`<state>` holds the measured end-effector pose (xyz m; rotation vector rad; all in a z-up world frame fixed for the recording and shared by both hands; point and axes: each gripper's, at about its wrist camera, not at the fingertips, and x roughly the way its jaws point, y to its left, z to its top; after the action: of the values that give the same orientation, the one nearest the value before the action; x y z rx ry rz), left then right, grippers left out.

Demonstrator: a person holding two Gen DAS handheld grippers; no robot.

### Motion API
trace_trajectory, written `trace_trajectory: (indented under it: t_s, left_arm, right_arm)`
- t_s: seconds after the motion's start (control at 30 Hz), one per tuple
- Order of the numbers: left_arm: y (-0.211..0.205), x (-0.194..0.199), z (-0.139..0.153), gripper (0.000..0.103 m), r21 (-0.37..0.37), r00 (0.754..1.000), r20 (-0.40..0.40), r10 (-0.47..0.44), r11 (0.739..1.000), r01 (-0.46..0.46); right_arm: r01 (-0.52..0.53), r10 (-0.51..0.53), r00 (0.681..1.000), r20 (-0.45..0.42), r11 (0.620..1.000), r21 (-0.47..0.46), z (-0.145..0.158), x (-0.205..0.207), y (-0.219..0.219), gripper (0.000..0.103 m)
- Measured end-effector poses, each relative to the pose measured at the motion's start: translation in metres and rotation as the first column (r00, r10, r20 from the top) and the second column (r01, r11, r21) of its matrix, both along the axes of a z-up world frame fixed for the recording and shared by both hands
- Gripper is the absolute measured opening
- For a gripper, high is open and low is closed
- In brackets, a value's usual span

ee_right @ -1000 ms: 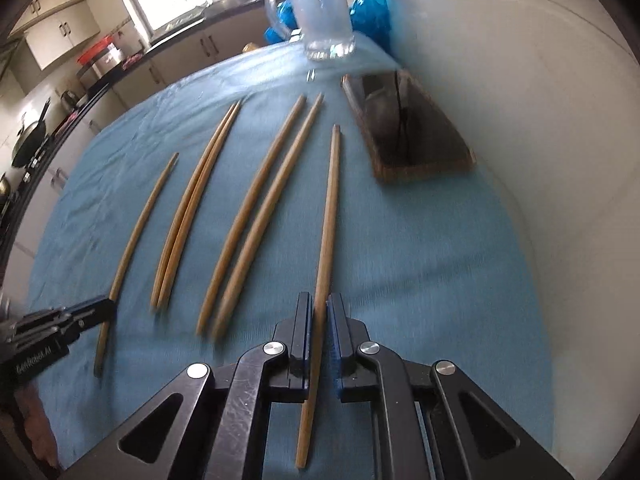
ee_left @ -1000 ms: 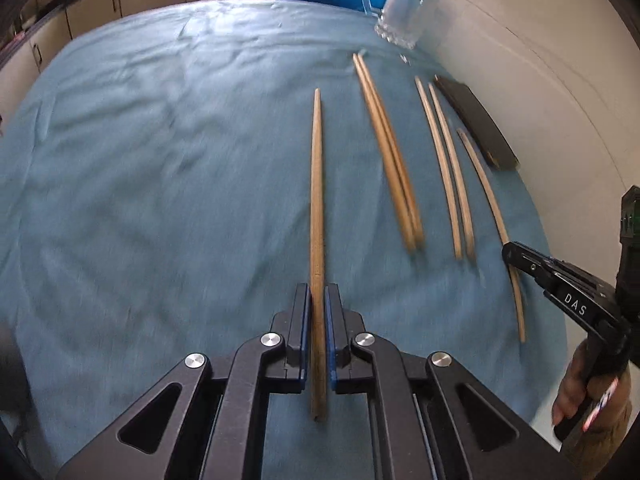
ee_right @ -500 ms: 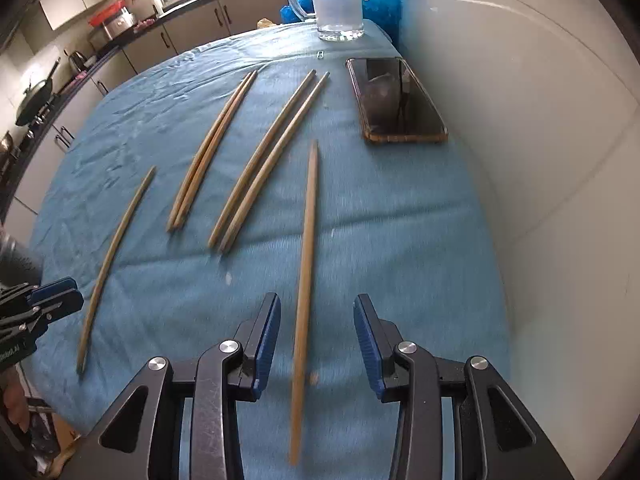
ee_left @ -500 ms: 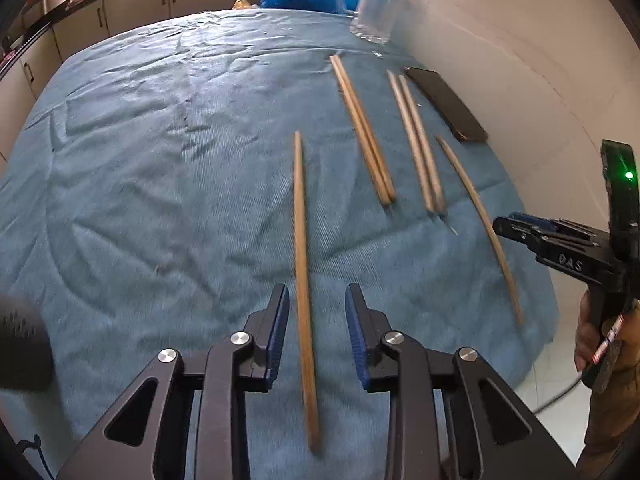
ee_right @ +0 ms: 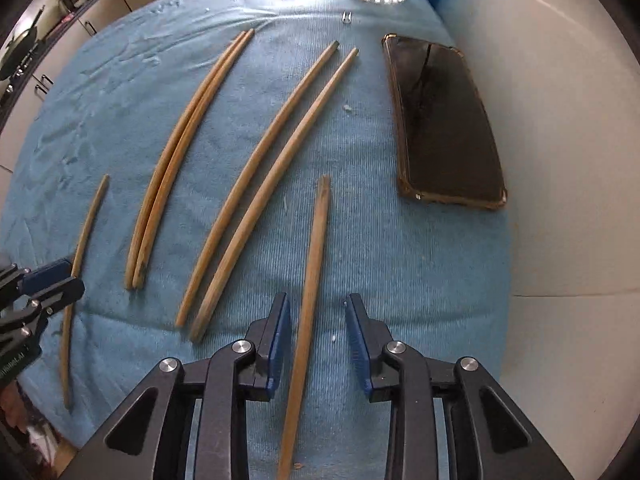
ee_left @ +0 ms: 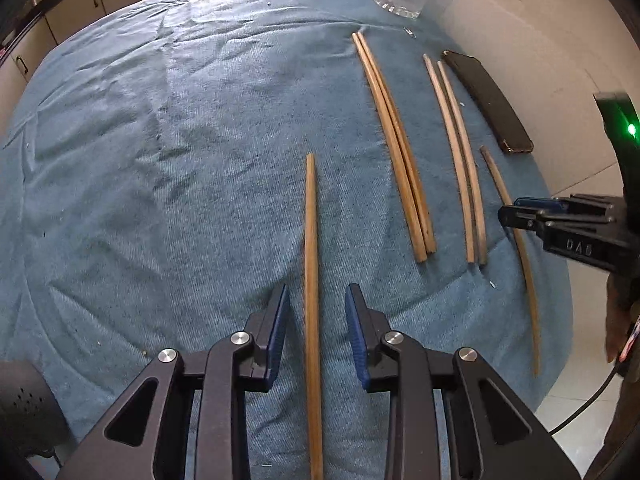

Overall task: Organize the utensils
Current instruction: 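Lift the held chopsticks with both grippers off the towel, then carry both held chopsticks upright to the black cup and lower them in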

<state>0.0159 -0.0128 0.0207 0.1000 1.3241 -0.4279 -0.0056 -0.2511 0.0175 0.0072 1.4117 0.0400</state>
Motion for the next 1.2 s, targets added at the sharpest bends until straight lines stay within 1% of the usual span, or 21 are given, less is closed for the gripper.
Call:
trace_trajectory:
  t_s: [0.13, 0.2, 0.27, 0.3, 0.37, 0.43, 0.47, 0.5, 0.53, 0.6, 0.67, 0.73, 0.87, 0.97, 1.07, 1.17, 1.2]
  left_arm:
    - [-0.009, 0.006, 0.000, 0.027, 0.035, 1.000, -0.005, -0.022, 0.999, 0.022]
    - [-0.017, 0.013, -0.002, 0.027, 0.046, 0.999, -0.009, -0.032, 0.998, 0.033]
    - [-0.022, 0.016, -0.003, 0.027, 0.057, 0.998, -0.010, -0.059, 0.997, 0.060]
    - [-0.024, 0.016, -0.002, 0.027, 0.059, 0.997, -0.011, -0.070, 0.996, 0.071]
    - [-0.029, 0.020, -0.003, 0.027, 0.057, 0.995, -0.017, -0.098, 0.994, 0.098]
    - [-0.028, 0.024, -0.003, 0.027, 0.036, 0.996, -0.020, -0.089, 0.995, 0.090]
    - [-0.026, 0.025, -0.003, 0.022, 0.029, 0.998, -0.012, -0.069, 0.997, 0.069]
    - [-0.023, 0.026, -0.003, 0.006, 0.032, 0.999, 0.002, -0.051, 0.998, 0.051]
    - [-0.019, 0.026, -0.004, 0.006, 0.029, 0.999, 0.016, -0.034, 0.999, 0.034]
    - [-0.009, 0.024, -0.004, 0.006, -0.017, 0.999, 0.033, -0.004, 1.000, 0.005]
    - [-0.002, 0.017, -0.001, 0.006, -0.022, 0.997, 0.069, 0.025, 0.999, -0.023]
    - [0.008, 0.007, 0.004, 0.006, -0.039, 0.994, 0.103, 0.036, 0.999, -0.032]
    - [0.027, -0.018, 0.021, 0.006, -0.118, 0.986, 0.155, 0.056, 0.992, -0.038]
    - [0.035, -0.040, 0.033, 0.006, -0.160, 0.979, 0.191, 0.064, 0.987, -0.034]
    - [0.042, -0.064, 0.048, 0.006, -0.189, 0.964, 0.257, 0.070, 0.982, -0.021]
    - [0.052, -0.086, 0.063, 0.006, -0.231, 0.943, 0.318, 0.098, 0.973, -0.024]
    - [0.056, -0.094, 0.069, 0.006, -0.245, 0.932, 0.343, 0.114, 0.969, -0.029]
  right_arm:
    - [-0.008, 0.009, 0.998, -0.067, 1.000, 0.011, -0.003, 0.019, -0.003, 0.032]
    - [-0.008, 0.009, 0.997, -0.081, 1.000, 0.011, -0.005, 0.030, -0.001, 0.032]
    - [-0.015, 0.015, 0.997, -0.078, 1.000, 0.001, -0.005, 0.034, 0.001, 0.032]
    - [-0.019, 0.018, 0.998, -0.065, 1.000, -0.005, -0.006, 0.034, 0.003, 0.031]
    - [-0.031, 0.031, 0.999, -0.033, 0.999, -0.014, -0.003, 0.033, 0.007, 0.026]
    - [-0.040, 0.040, 0.999, -0.006, 0.999, -0.017, -0.002, 0.030, 0.013, 0.021]
    - [-0.043, 0.043, 0.999, 0.012, 0.999, -0.019, -0.002, 0.027, 0.015, 0.018]
    - [-0.048, 0.048, 0.998, 0.030, 0.999, -0.014, -0.002, 0.025, 0.017, 0.012]
    - [-0.049, 0.049, 0.998, 0.042, 0.999, -0.009, -0.001, 0.022, 0.018, 0.010]
    - [-0.040, 0.040, 0.996, 0.080, 0.999, -0.002, -0.001, 0.014, 0.019, 0.009]
    - [-0.032, 0.030, 0.994, 0.102, 0.999, 0.023, 0.000, 0.005, 0.018, 0.008]
    - [-0.031, 0.023, 0.989, 0.143, 0.998, 0.047, 0.002, -0.008, 0.019, 0.008]
    - [-0.027, 0.004, 0.974, 0.228, 0.995, 0.097, 0.012, -0.037, 0.017, 0.008]
    - [-0.027, -0.012, 0.959, 0.284, 0.991, 0.132, 0.021, -0.065, 0.017, 0.008]
    - [-0.035, -0.024, 0.941, 0.338, 0.985, 0.167, 0.036, -0.081, 0.020, 0.008]
    - [-0.056, -0.026, 0.917, 0.398, 0.979, 0.194, 0.054, -0.099, 0.024, 0.008]
    - [-0.062, -0.024, 0.911, 0.413, 0.979, 0.194, 0.056, -0.103, 0.027, 0.008]
